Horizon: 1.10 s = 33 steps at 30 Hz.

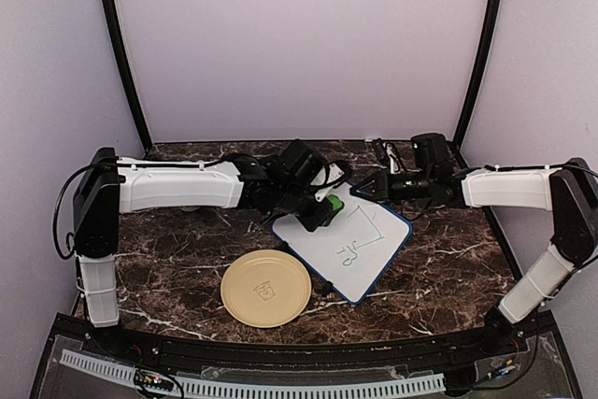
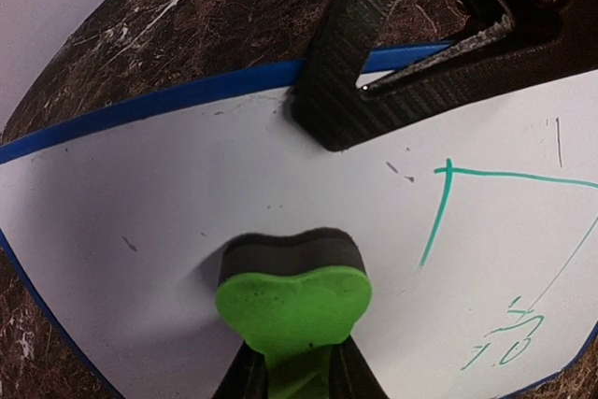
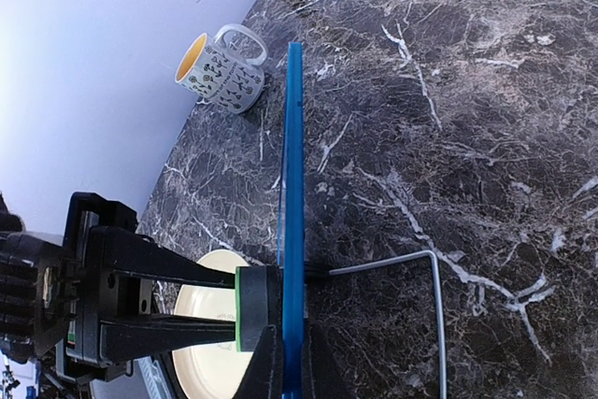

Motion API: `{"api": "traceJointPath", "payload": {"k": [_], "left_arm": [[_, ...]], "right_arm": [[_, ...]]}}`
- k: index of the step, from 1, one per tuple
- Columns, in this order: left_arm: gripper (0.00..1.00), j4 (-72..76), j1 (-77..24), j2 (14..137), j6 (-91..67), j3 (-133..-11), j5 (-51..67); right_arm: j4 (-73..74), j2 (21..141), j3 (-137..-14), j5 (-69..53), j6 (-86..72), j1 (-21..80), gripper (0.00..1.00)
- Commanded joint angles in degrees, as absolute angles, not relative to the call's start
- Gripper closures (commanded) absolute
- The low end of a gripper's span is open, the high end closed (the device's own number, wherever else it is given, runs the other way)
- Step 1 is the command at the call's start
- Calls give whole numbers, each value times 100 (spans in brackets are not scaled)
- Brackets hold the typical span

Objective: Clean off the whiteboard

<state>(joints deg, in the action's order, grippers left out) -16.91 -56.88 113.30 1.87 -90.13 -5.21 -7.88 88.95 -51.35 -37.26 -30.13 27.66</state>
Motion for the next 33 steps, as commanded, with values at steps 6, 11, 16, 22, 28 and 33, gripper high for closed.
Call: {"api": "traceJointPath", "payload": {"k": [6, 11, 16, 22, 28, 33], "left_arm": [[97, -1919, -6242, 11648, 240, -9751, -491], [97, -1951, -6141, 11688, 34, -9818, -623], [97, -1965, -5859, 11590, -320, -9859, -581], [97, -1945, -5675, 11570, -525, -9915, -500], [97, -1950, -5833, 11786, -495, -10209, -316], [97, -2017, -6032, 11963, -361, -10442, -290]], "right_arm": [[-745, 8977, -5089, -3786, -2878, 2778, 100], [-852, 8998, -5044, -3788, -2921, 2778, 100], [-831, 9014, -5047, -3772, -2890, 2777, 100], [-860, 8990, -5010, -3770, -2891, 2777, 100], [-861, 8999, -5010, -3771, -2889, 2767, 100], [-870, 8992, -4991, -3757, -2892, 2766, 100]]}}
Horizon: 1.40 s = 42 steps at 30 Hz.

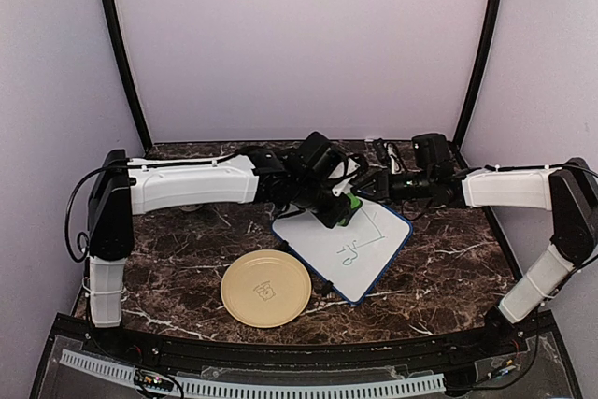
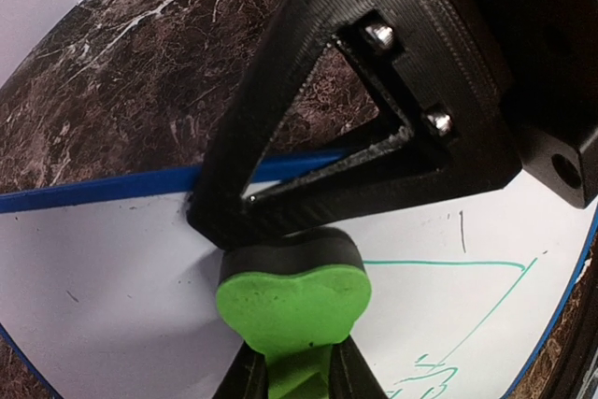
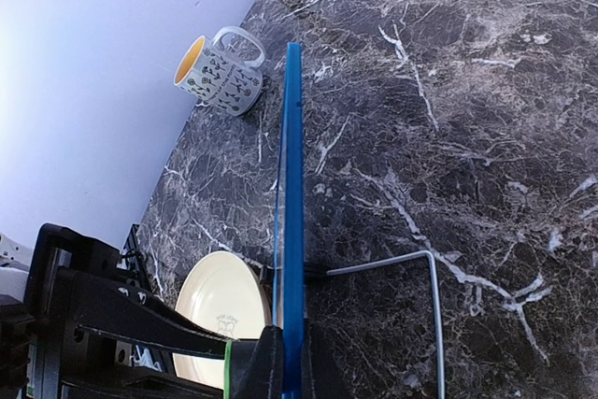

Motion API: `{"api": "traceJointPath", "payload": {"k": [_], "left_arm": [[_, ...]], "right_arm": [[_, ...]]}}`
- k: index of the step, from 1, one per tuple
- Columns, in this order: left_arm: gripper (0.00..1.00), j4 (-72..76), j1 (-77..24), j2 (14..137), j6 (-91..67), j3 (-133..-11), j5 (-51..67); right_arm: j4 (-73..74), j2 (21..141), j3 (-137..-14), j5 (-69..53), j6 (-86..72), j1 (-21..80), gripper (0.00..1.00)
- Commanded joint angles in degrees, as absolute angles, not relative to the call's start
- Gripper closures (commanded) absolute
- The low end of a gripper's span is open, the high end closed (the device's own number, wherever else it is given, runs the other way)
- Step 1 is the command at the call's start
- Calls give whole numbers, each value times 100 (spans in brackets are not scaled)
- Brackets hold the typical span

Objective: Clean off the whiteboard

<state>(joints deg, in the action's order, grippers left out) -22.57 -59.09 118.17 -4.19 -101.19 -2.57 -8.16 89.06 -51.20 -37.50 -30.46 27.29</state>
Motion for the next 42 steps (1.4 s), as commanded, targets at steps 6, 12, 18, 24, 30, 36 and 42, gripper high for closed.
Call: {"api": "traceJointPath", "payload": {"k": [6, 12, 18, 24, 30, 36, 42], "left_arm": [[97, -2180, -6205, 12002, -277, -10537, -415], [97, -2214, -6110, 11945, -446, -10523, -495], [98, -2337, -5844, 11767, -662, -10435, -738], [98, -2265, -5863, 11704, -607, -10328, -581], [98, -2196, -6254, 11889, -236, -10505, -266], [98, -2380, -6448, 12006, -44, -10535, -20], [98, -2430, -6256, 11868, -205, -10335, -110]], "right_arm": [[-919, 8973, -4968, -3723, -2943, 2768, 100], [-897, 8935, -4939, -3674, -2936, 2764, 100], [-892, 8921, -4941, -3656, -2939, 2760, 100], [-910, 8937, -4981, -3665, -2960, 2758, 100], [-927, 8939, -5001, -3658, -2970, 2760, 100], [-926, 8947, -4987, -3665, -2976, 2760, 100], [-909, 8946, -5014, -3675, -2964, 2760, 100]]}}
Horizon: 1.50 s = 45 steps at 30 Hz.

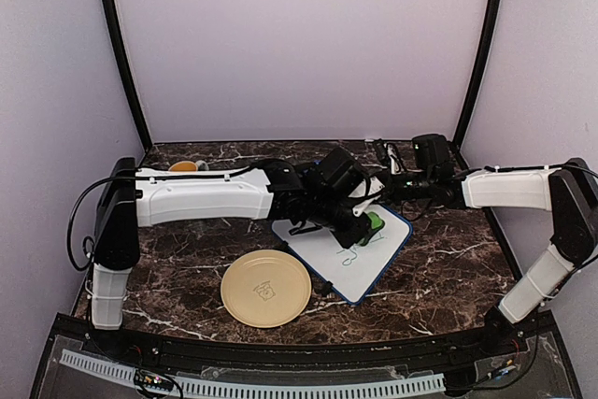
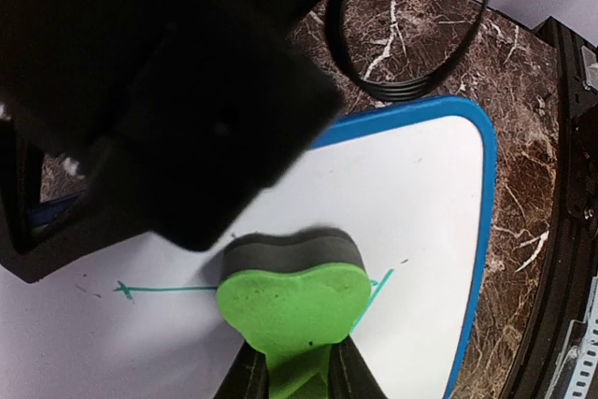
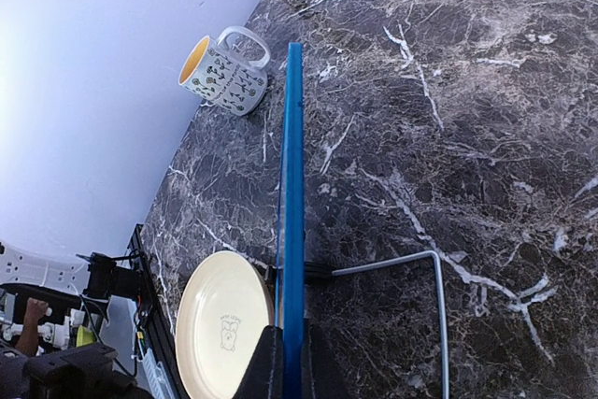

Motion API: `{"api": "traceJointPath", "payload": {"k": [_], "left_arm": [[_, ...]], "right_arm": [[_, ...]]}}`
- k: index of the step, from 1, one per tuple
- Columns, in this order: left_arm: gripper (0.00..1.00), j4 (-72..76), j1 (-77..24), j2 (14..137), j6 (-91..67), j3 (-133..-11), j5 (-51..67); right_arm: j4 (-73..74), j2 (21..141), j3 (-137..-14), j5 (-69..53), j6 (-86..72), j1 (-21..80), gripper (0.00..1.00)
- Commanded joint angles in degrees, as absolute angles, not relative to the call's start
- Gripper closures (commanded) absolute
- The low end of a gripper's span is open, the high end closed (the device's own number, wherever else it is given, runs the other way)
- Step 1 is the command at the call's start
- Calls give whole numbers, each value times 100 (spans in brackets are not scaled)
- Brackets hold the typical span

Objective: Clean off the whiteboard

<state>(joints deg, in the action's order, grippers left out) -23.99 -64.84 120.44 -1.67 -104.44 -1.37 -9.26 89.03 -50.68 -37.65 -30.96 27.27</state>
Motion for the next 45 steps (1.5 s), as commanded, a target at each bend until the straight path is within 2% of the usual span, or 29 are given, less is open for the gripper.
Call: {"api": "traceJointPath", "payload": {"k": [1, 12, 31, 45], "left_arm": [[98, -2383, -6222, 11785, -273, -10305, -130], [98, -2289, -5533, 11266, -597, -9685, -454], [98, -2721, -6542, 12099, 362, -10574, 178], [98, -2878, -6226, 11909, -159, -10648, -859]], "right_arm": [[-906, 8951, -5018, -3688, -2964, 2760, 100], [-807, 8903, -5038, -3677, -2907, 2760, 100], [-808, 8973, -5105, -3687, -2916, 2760, 100], [-789, 8983, -5094, -3685, -2895, 2760, 100]]}}
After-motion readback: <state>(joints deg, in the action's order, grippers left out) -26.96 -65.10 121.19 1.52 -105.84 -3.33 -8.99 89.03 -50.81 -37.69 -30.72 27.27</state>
